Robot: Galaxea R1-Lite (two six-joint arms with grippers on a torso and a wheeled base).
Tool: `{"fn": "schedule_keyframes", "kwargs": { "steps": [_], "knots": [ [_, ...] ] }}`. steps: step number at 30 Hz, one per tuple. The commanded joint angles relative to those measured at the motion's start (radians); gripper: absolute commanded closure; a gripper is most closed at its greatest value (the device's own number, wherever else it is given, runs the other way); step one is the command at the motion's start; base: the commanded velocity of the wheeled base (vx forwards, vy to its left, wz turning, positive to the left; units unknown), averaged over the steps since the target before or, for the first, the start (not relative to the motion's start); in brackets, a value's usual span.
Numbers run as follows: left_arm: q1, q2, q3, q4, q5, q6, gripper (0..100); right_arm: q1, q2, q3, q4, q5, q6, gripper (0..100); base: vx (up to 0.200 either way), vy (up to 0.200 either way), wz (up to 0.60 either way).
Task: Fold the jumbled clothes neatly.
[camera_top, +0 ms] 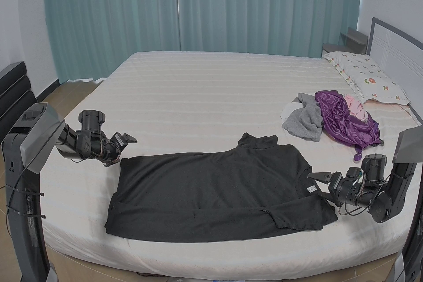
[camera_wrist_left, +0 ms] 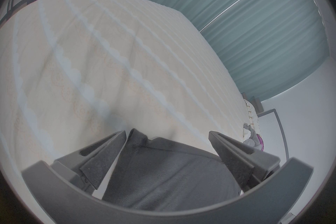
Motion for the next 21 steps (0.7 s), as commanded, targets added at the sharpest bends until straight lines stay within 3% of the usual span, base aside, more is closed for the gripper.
{"fn": "schedule_keyframes", "kwargs": {
  "steps": [1,11,12,21],
  "knots": [
    [0.0,0.022,0.008,0.0,0.005,0.004,0,0.002,0.005,0.002,0.0,0.0,0.0,0,0.0,0.0,0.0],
    [0.0,0.027,0.011,0.0,0.0,0.001,0,0.002,0.005,0.002,0.0,0.002,0.0,0,0.0,0.0,0.0],
    [0.0,0.03,0.009,0.0,0.0,0.001,100,0.002,0.005,0.002,0.0,0.002,0.001,0,0.0,0.0,0.0],
    [0.004,0.038,0.012,0.0,0.017,0.002,100,-0.002,0.006,0.002,-0.002,0.002,0.001,0,0.0,0.0,0.0]
  ]
}}
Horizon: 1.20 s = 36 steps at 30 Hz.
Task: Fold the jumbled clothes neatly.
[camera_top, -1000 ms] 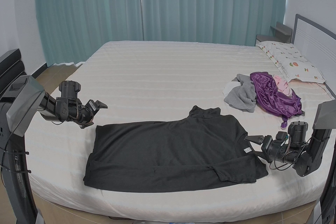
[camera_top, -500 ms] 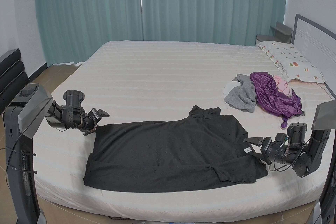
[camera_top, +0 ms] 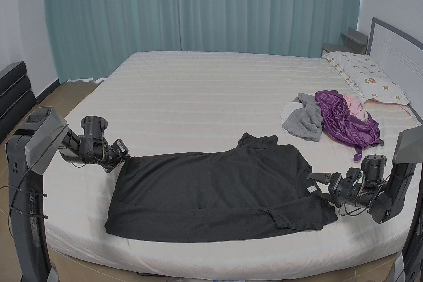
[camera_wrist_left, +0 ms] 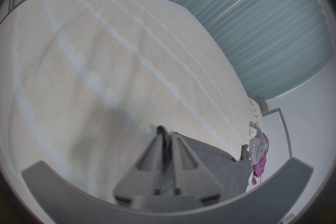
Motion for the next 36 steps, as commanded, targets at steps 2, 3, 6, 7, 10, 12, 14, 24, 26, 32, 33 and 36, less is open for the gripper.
{"fn": "schedule_keyframes", "kwargs": {
  "steps": [2,3,6,7,10,12,14,24,26,32,33,36],
  "knots": [
    [0.008,-0.002,0.007,0.001,0.006,-0.001,100,-0.004,0.002,0.0,0.0,0.0,0.0,0,0.0,0.0,0.0],
    [0.015,-0.007,0.007,0.001,0.006,-0.005,100,-0.005,0.002,0.0,0.0,0.0,0.0,0,0.0,0.0,0.0],
    [0.034,-0.008,0.002,0.0,0.021,-0.012,100,-0.007,0.004,0.0,-0.002,0.0,0.003,0,0.0,0.0,0.0],
    [0.035,-0.008,0.001,0.0,0.023,-0.012,100,-0.005,0.004,0.0,-0.002,0.0,0.003,0,0.0,0.0,0.0],
    [0.042,-0.007,0.001,0.0,0.027,-0.013,100,-0.005,0.004,0.0,-0.002,0.0,0.006,0,0.0,0.0,0.0],
    [0.043,-0.008,0.001,0.001,0.027,-0.013,100,-0.005,0.007,0.0,-0.002,0.0,0.006,0,0.0,0.0,0.0],
    [0.043,-0.004,-0.003,0.0,0.027,-0.013,100,-0.004,0.007,0.0,-0.002,0.0,0.006,0,0.0,0.0,0.0],
    [0.043,-0.004,-0.004,-0.069,0.026,-0.047,100,-0.001,0.007,-0.002,-0.003,-0.001,0.006,0,0.0,0.0,0.0],
    [0.043,-0.002,-0.003,-0.071,0.026,-0.047,100,-0.001,0.007,-0.002,-0.003,0.0,0.008,0,0.0,0.0,0.0],
    [0.043,0.005,-0.001,-0.068,0.026,-0.045,100,0.001,0.001,-0.003,-0.005,-0.003,0.006,0,0.0,0.0,0.0],
    [0.043,0.005,0.001,-0.068,0.027,-0.045,100,0.001,-0.001,-0.005,-0.013,-0.005,0.006,0,0.0,0.0,0.0],
    [0.043,0.004,0.004,-0.065,0.026,-0.045,100,-0.001,-0.005,-0.008,-0.042,-0.011,0.006,0,0.0,0.0,0.0]
  ]
}}
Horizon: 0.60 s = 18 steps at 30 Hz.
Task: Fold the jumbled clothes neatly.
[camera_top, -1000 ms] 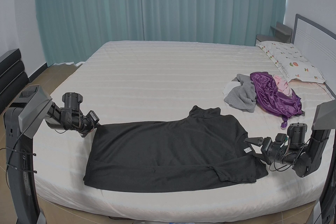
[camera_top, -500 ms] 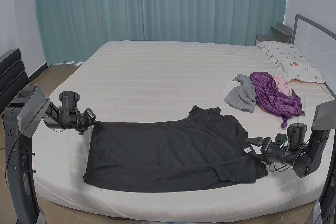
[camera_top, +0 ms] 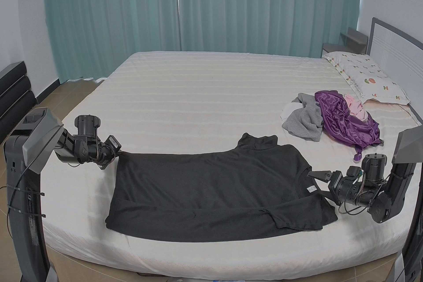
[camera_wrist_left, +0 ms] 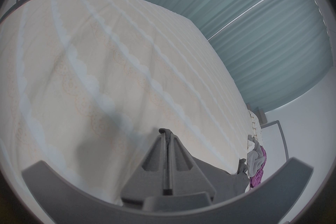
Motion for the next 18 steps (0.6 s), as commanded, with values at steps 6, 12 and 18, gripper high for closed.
{"fn": "schedule_keyframes", "kwargs": {
  "steps": [6,12,18],
  "knots": [
    [0.001,-0.006,0.019,0.006,-0.001,-0.003,100,0.039,0.008,-0.081,-0.012,-0.106,-0.005,0,0.0,0.0,0.0],
    [0.001,-0.011,0.031,0.006,-0.004,-0.005,100,0.077,0.026,-0.281,0.161,-0.195,-0.016,0,0.0,0.0,0.0],
    [0.001,-0.015,0.043,0.006,-0.015,-0.006,100,0.097,0.079,-0.5,0.356,-0.261,-0.053,0,0.0,0.0,0.0]
  ]
}}
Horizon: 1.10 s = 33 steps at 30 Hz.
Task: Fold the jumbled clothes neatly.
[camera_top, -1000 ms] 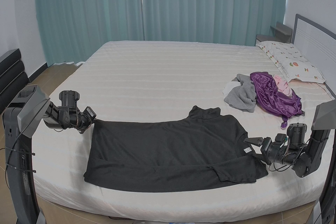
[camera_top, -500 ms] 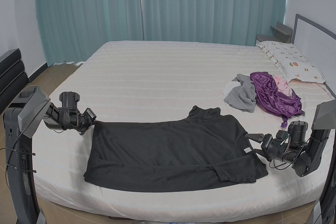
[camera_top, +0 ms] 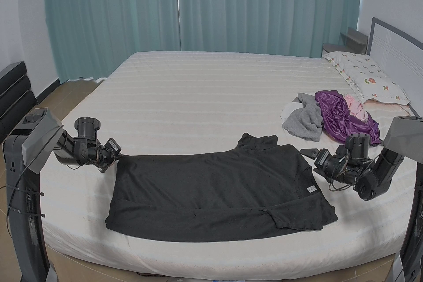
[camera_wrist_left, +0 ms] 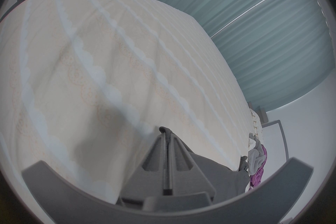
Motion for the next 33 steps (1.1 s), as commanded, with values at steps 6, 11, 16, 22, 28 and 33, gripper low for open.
{"fn": "schedule_keyframes", "kwargs": {
  "steps": [6,11,16,22,28,33],
  "knots": [
    [-0.001,-0.008,0.014,0.0,-0.009,-0.002,100,0.069,0.108,-0.289,0.176,-0.074,-0.077,0,0.0,0.0,0.0],
    [-0.001,-0.008,0.014,0.001,-0.009,-0.002,100,0.073,0.126,-0.372,0.259,-0.111,-0.084,0,0.0,0.0,0.0],
    [-0.001,-0.008,0.014,0.001,-0.009,-0.002,100,0.067,0.162,-0.406,0.264,-0.117,-0.118,0,0.0,0.0,0.0],
    [-0.001,-0.008,0.014,0.001,-0.008,-0.002,100,0.081,0.177,-0.45,0.253,-0.14,-0.175,0,0.0,0.0,0.0],
    [-0.001,-0.008,0.014,0.001,-0.008,0.0,100,0.102,0.214,-0.567,0.31,-0.153,-0.182,0,0.0,0.0,0.0],
    [-0.001,-0.007,0.014,0.001,-0.008,0.0,100,0.089,0.24,-0.654,0.357,-0.155,-0.182,0,0.0,0.0,0.0]
  ]
}}
